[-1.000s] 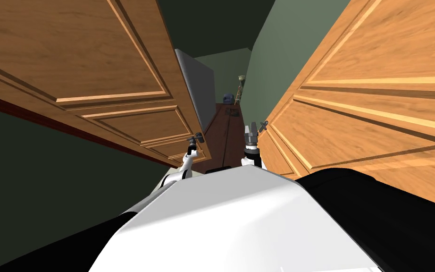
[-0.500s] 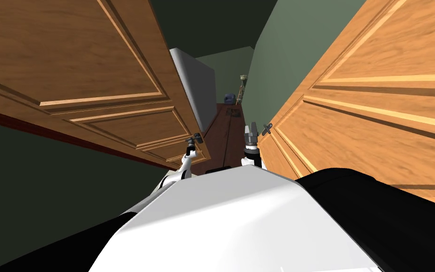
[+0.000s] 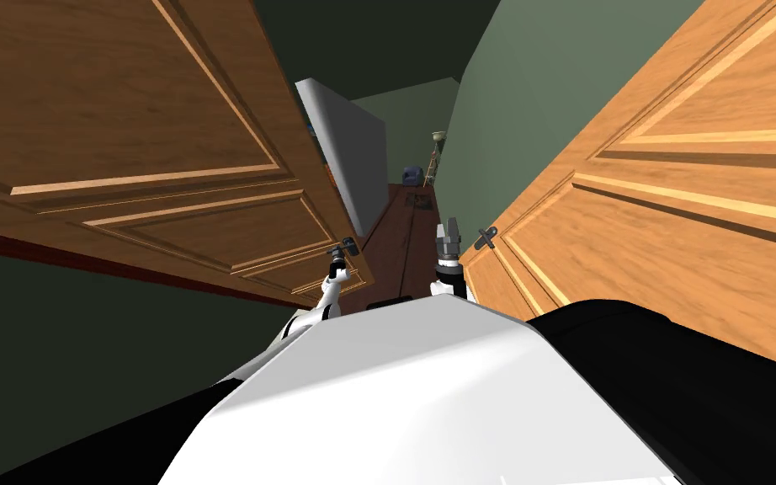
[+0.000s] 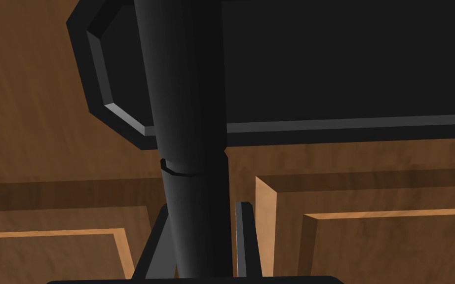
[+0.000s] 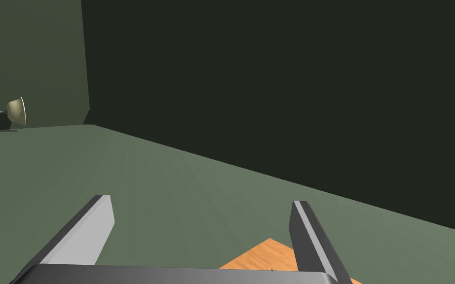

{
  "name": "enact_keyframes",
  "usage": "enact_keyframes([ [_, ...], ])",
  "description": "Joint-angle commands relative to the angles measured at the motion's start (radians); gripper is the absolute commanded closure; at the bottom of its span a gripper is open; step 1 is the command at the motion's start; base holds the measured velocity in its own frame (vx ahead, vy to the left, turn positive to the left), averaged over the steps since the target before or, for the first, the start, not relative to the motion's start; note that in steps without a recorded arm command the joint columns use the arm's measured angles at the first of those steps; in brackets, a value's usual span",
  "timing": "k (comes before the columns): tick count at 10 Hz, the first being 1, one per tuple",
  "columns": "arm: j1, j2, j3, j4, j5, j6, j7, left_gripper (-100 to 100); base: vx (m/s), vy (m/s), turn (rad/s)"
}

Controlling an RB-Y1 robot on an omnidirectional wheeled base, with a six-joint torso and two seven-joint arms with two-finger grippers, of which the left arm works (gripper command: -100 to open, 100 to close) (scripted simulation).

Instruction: Push the door open

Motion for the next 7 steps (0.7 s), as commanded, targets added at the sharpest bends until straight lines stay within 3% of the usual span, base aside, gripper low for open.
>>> enact_keyframes([
  [1,-0.016,0.016,0.007,0.03,0.003,-0.016,0.002,100,0.116,-0.05,0.028],
  [7,-0.007,0.043,0.079,0.032,0.025,-0.018,-0.021,100,0.188,-0.082,0.066],
])
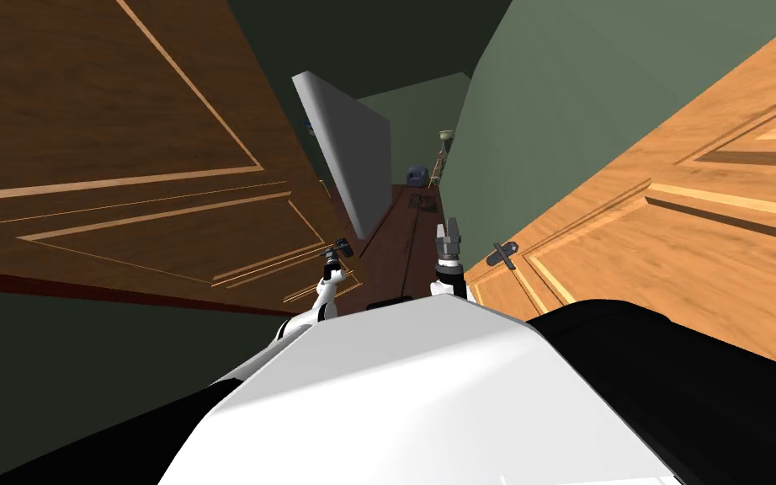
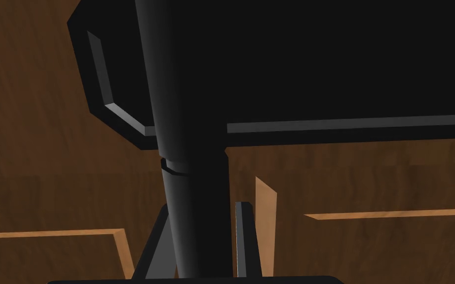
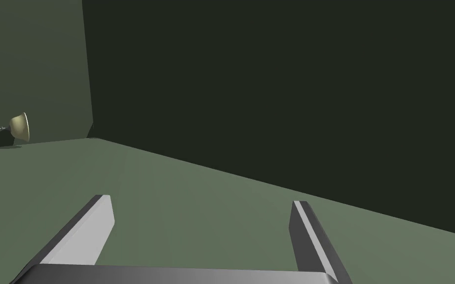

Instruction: Push the door open

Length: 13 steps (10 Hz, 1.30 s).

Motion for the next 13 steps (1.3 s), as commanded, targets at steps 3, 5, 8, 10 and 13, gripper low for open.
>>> enact_keyframes([
  [3,0.005,0.021,0.044,0.0,0.013,-0.005,-0.015,100,0.193,-0.082,0.067],
  [5,0.007,0.029,0.065,0.0,0.02,-0.006,-0.022,100,0.189,-0.095,0.067],
  [8,0.011,0.041,0.095,0.001,0.029,-0.007,-0.032,100,0.19,-0.077,0.069],
  [10,0.014,0.049,0.116,0.002,0.035,-0.007,-0.039,100,0.179,-0.076,0.065],
  [13,0.017,0.058,0.139,0.002,0.042,-0.008,-0.047,100,0.173,-0.079,0.06],
])
